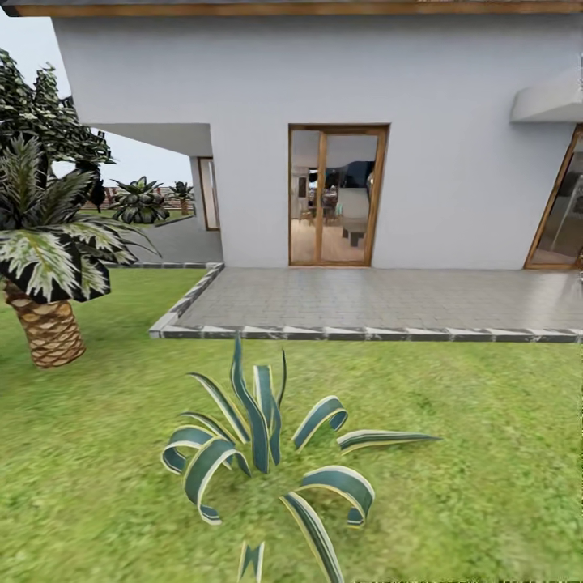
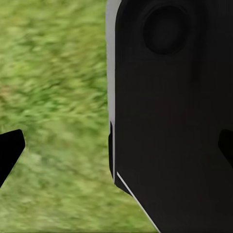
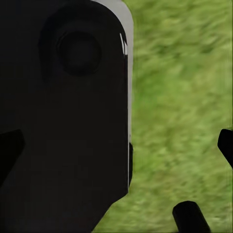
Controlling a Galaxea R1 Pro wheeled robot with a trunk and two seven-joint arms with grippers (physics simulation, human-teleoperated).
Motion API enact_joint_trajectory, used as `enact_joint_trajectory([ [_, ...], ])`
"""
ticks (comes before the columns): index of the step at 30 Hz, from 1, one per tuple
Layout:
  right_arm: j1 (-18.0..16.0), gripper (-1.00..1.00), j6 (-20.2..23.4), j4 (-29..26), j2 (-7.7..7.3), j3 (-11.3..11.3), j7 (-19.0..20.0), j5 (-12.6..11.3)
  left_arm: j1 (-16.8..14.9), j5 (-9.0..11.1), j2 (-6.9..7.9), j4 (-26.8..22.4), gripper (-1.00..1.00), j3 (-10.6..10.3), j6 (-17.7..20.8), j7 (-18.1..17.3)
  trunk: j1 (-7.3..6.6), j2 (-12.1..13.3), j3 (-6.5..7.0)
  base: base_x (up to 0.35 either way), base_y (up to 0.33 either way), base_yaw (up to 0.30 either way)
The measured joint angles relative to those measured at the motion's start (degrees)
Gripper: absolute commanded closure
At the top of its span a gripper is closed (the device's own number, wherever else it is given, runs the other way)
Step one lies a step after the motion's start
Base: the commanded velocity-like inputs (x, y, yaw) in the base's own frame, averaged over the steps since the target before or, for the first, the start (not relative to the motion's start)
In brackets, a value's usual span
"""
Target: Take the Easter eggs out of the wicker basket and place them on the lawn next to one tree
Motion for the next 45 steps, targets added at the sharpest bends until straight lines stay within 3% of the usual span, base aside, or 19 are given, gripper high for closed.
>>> enact_joint_trajectory([
  [34, 0.0, -1.00, -0.1, 0.0, 0.01, 0.0, 0.0, 0.0, 0.0, 0.0, -0.01, 0.0, -1.00, 0.0, 0.0, 0.0, 0.00, 0.0, 0.00, 0.000, 0.325, -0.057],
  [45, 0.0, -1.00, -0.1, 0.0, -0.04, -0.1, 0.0, -0.1, 0.0, 0.0, 0.01, 0.0, -1.00, -0.1, 0.0, 0.0, 0.00, 0.0, 0.00, 0.000, 0.325, -0.254],
])
